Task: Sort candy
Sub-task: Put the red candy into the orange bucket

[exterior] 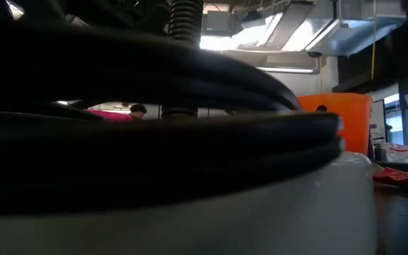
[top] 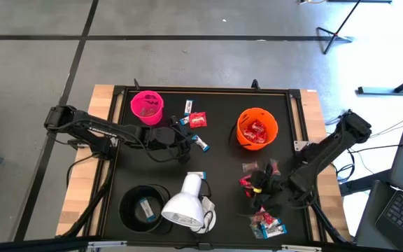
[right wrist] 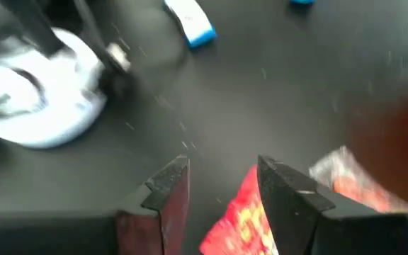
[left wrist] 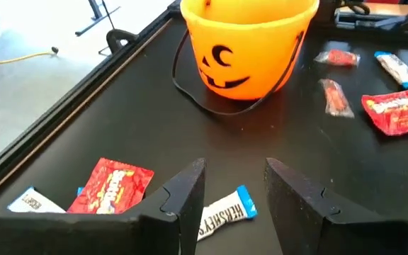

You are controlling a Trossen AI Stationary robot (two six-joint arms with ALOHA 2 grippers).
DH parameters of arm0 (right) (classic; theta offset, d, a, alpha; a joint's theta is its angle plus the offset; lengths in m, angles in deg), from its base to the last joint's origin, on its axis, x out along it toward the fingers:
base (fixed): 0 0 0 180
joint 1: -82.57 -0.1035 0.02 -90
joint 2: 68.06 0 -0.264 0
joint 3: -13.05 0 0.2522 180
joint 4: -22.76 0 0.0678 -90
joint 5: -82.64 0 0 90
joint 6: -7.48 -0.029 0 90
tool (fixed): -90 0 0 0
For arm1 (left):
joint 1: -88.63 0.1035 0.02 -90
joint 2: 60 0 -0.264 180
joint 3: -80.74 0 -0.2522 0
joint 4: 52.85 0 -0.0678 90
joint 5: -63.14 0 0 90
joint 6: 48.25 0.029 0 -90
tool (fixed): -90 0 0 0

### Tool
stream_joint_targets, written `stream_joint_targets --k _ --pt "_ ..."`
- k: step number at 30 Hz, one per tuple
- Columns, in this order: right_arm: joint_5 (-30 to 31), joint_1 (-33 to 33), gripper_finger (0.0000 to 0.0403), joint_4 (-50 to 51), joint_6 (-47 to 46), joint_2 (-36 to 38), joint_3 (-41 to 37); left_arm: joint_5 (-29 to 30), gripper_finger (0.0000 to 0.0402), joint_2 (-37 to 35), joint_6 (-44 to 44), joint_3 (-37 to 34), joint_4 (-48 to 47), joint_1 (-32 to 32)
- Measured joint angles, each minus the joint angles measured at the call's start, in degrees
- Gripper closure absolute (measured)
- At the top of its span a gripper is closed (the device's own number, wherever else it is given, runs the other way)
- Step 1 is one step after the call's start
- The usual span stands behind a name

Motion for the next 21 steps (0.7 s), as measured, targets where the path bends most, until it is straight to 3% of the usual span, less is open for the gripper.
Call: stream_joint_targets --k 13,21 --pt "-5.7 0.0 0.024 1.7 -5.5 -14.6 -1.4 -0.3 0.0266 0.4 0.2 0.0 0.4 0.2" --pt "-5.9 0.0 0.0248 2.7 -7.8 -17.1 -1.2 -0.3 0.0265 0.4 0.1 0.0 0.7 0.1"
